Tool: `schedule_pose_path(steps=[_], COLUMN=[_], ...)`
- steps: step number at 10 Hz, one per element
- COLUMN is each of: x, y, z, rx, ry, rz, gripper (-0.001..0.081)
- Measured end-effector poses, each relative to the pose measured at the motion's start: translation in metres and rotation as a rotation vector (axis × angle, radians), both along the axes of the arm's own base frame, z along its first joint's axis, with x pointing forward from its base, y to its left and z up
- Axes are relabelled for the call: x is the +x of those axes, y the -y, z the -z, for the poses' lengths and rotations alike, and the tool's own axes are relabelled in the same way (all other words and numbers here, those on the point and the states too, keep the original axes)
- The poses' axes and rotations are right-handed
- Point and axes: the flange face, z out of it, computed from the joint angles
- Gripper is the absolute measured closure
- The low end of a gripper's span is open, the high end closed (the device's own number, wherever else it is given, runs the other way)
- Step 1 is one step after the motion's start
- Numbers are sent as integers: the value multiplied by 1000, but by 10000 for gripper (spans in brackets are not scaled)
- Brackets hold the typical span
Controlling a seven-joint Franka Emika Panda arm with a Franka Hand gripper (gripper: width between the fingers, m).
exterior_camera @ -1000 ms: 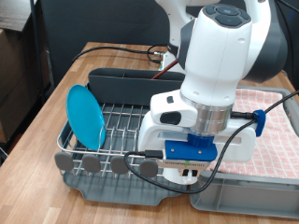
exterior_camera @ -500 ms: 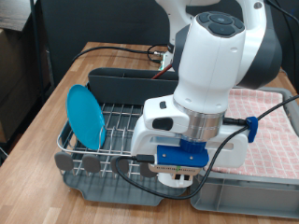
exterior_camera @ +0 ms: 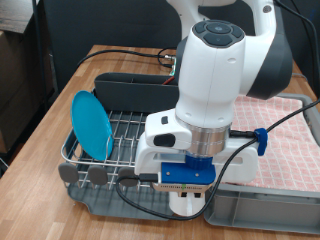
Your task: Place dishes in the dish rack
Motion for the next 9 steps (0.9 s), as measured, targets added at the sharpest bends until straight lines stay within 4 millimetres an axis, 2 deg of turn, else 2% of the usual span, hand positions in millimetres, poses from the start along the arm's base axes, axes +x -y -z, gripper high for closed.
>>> schedule_pose_path(steps=[1, 2, 3, 4, 5, 6, 7, 9], x=[0, -1, -1, -1, 0, 2, 3, 4], y=[-1, -5, -10, -16, -21, -25, -28, -35], z=[-1, -4, -8, -13, -18, -24, -30, -54], rx=[2, 6, 14, 21, 27, 30, 30, 21], ry=[-17, -46, -77, -100, -114, -116, -106, -73], rz=[-1, -13, -32, -47, -53, -58, -60, -54], gripper=[476, 476, 308, 308, 102, 102, 21, 7])
